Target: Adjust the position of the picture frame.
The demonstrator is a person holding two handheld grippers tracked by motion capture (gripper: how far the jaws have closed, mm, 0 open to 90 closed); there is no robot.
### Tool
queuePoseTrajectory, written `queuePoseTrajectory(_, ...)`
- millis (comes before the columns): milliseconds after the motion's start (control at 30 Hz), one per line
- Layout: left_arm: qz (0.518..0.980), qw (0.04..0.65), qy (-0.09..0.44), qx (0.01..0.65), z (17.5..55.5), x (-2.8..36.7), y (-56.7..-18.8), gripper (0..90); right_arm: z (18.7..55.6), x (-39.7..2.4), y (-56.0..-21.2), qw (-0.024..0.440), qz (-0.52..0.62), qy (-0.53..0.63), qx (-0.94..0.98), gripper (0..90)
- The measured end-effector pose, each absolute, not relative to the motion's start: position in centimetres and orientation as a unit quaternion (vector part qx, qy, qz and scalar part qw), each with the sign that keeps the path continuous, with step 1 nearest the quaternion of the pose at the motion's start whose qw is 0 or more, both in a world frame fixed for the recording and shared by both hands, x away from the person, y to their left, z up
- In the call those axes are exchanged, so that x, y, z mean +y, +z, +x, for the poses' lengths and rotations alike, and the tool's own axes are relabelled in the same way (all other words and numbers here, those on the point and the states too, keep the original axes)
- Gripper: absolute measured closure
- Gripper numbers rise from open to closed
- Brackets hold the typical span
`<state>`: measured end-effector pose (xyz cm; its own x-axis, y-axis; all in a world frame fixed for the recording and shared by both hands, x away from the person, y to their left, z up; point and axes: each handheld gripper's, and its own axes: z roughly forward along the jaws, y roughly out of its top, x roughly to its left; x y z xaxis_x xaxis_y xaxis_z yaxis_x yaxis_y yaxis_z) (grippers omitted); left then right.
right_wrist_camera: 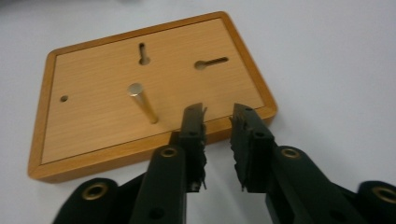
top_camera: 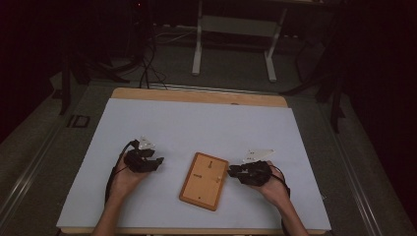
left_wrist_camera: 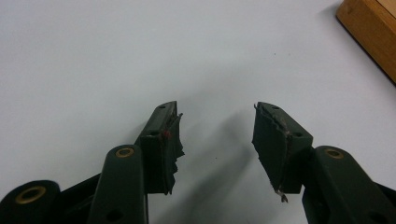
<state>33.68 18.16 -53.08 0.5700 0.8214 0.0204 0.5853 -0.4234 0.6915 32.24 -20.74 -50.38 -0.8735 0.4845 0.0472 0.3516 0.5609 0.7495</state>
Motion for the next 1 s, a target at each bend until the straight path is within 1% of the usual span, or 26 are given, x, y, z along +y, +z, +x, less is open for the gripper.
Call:
queuePoseTrajectory(133, 0.826, 0.324, 0.179, 0.426, 33.7, 18.0, -53.1, 50.1, 31.5, -20.4, -50.3, 0.076, 0.218, 0.405, 0.884, 68.3)
queuePoseTrajectory(233, 0.826, 0.323, 0.179, 0.426, 33.7, 18.1, -53.1, 50.1, 31.2, -20.2, -50.3, 0.072, 0.207, 0.407, 0.887, 66.8)
queuePoseTrajectory(333, 0.824, 0.324, 0.180, 0.428, 33.7, 18.2, -53.1, 50.1, 30.9, -19.8, -50.3, 0.066, 0.193, 0.406, 0.891, 62.8)
queuePoseTrajectory(433, 0.823, 0.324, 0.179, 0.430, 33.7, 18.2, -53.1, 50.1, 30.7, -19.5, -50.4, 0.058, 0.182, 0.406, 0.894, 60.8)
queuePoseTrajectory(667, 0.826, 0.320, 0.177, 0.429, 33.7, 18.0, -53.2, 49.9, 30.7, -18.5, -50.9, 0.058, 0.184, 0.415, 0.889, 61.9)
queuePoseTrajectory(933, 0.827, 0.317, 0.178, 0.429, 33.8, 18.1, -53.3, 49.8, 30.7, -17.5, -51.9, 0.073, 0.189, 0.415, 0.887, 71.9)
queuePoseTrajectory(1000, 0.828, 0.316, 0.177, 0.427, 33.8, 18.0, -53.3, 49.8, 30.6, -17.2, -52.1, 0.072, 0.188, 0.418, 0.886, 72.6)
